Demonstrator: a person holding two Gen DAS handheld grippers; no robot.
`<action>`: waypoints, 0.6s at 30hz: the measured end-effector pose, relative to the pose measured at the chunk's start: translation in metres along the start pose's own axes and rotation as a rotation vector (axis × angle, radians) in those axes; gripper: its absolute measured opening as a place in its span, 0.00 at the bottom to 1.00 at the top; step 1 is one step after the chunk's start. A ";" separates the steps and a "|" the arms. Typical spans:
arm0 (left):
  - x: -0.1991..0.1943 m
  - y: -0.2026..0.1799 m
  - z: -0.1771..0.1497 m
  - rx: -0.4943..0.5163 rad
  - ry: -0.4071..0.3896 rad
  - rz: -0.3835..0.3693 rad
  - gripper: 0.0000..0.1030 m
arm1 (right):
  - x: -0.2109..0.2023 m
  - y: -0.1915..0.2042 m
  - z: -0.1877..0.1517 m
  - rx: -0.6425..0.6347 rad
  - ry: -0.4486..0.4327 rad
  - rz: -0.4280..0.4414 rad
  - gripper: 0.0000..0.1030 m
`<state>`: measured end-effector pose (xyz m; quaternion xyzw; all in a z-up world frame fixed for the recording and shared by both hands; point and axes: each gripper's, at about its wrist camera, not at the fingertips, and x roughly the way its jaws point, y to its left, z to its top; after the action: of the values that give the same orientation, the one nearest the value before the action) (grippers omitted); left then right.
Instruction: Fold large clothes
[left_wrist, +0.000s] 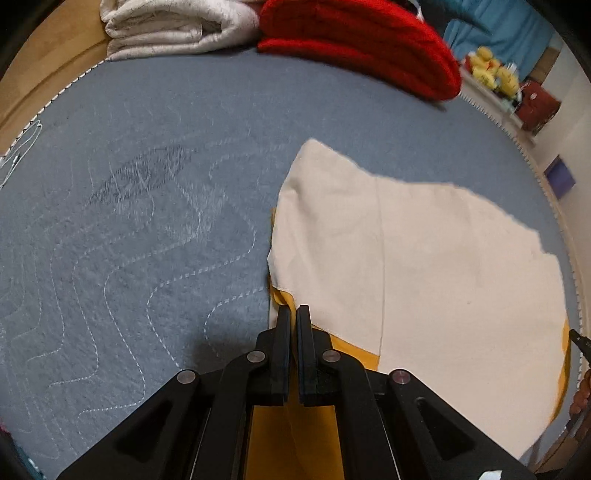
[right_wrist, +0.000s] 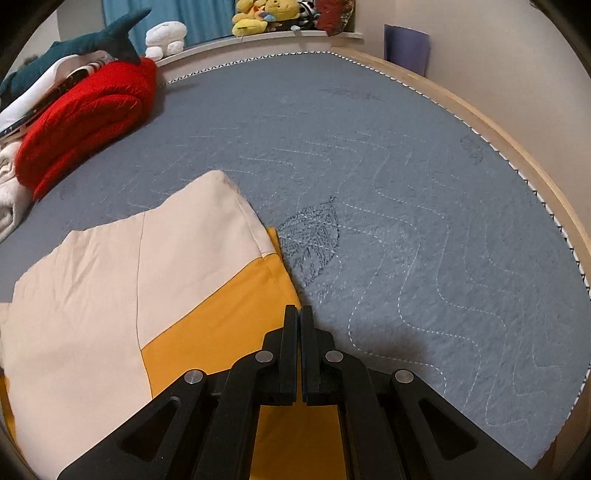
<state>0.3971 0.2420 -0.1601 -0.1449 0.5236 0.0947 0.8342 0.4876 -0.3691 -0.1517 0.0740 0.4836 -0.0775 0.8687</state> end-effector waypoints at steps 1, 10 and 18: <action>0.004 -0.002 -0.001 0.007 0.024 0.019 0.06 | 0.004 0.002 -0.001 -0.004 0.015 -0.002 0.01; -0.034 0.001 -0.032 0.076 0.031 -0.010 0.23 | 0.006 -0.010 -0.015 -0.039 0.106 -0.020 0.12; -0.036 -0.027 -0.095 0.328 0.207 -0.124 0.24 | -0.051 -0.003 -0.058 -0.291 0.030 0.064 0.13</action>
<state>0.3100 0.1838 -0.1625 -0.0482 0.6048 -0.0589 0.7927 0.4128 -0.3569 -0.1387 -0.0364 0.4998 0.0223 0.8651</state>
